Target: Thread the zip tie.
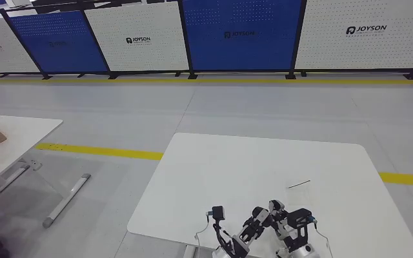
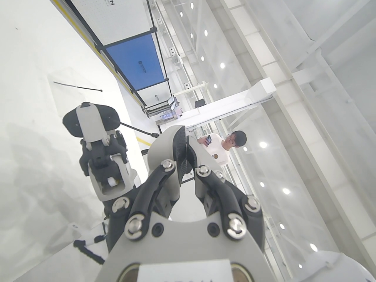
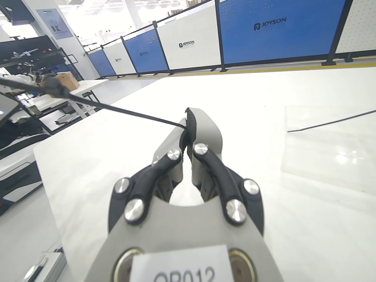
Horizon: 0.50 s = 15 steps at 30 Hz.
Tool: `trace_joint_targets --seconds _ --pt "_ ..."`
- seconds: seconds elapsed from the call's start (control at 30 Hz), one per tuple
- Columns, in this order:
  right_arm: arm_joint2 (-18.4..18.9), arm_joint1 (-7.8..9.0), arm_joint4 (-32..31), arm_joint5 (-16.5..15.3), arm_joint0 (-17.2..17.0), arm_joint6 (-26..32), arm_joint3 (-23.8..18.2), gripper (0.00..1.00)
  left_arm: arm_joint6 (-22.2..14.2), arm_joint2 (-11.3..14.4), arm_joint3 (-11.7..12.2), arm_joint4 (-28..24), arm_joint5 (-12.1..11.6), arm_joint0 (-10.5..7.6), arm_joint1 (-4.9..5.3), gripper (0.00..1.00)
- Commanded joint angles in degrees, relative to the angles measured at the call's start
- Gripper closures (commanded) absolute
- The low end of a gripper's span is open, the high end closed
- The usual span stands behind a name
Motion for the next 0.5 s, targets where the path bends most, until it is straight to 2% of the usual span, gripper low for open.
trace_joint_targets --seconds 0.0,0.03,0.23,0.47 --pt "0.4 0.01 1.4 -0.2 -0.3 -0.4 -0.4 0.56 1.6 -0.2 0.5 0.0 0.0 -0.50 -0.10 1.00" --pt "0.7 0.03 2.0 -0.2 -0.5 -0.7 -0.6 0.00 2.8 -0.2 0.6 0.4 0.0 -0.74 -0.19 1.00" --pt "3.8 0.27 7.7 -2.5 -2.9 -5.9 -2.3 0.00 9.5 -0.2 2.1 0.0 0.0 -2.84 -0.93 1.00" --pt "8.0 0.71 12.9 -5.6 -5.4 -9.0 -3.2 0.00 13.3 -0.9 3.9 -1.5 0.0 -4.65 -1.51 1.00"
